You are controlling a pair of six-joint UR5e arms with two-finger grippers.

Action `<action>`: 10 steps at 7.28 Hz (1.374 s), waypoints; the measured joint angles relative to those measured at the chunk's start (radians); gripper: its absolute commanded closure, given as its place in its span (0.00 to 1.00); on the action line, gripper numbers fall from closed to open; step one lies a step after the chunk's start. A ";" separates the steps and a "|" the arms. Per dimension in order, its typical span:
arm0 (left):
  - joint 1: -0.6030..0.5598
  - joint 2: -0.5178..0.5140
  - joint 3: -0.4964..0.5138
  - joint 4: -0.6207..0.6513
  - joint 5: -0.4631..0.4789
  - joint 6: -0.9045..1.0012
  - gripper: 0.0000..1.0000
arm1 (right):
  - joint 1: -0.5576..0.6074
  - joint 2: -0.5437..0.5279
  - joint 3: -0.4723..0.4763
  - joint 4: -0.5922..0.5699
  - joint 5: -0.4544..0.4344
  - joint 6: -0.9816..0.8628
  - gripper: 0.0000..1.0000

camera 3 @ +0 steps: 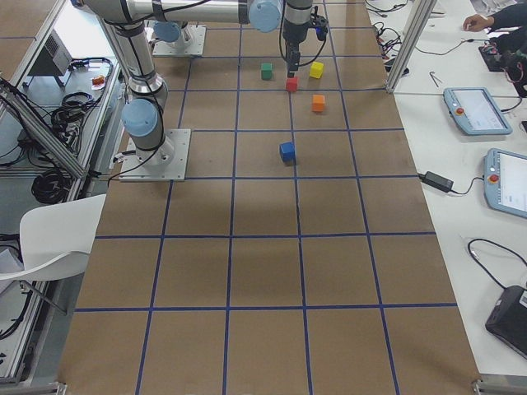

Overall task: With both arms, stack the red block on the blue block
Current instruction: 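Open and retract the left gripper while the right arm reaches toward the red cube, then lower the right gripper onto the red cube and grasp it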

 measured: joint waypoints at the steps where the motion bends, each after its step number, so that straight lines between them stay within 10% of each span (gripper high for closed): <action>1: -0.007 -0.010 0.016 -0.018 -0.001 -0.059 0.00 | 0.009 0.040 -0.004 -0.054 0.001 0.013 0.00; 10: -0.026 0.021 -0.019 -0.028 -0.006 -0.110 0.00 | 0.307 0.400 -0.038 -0.437 0.073 0.449 0.00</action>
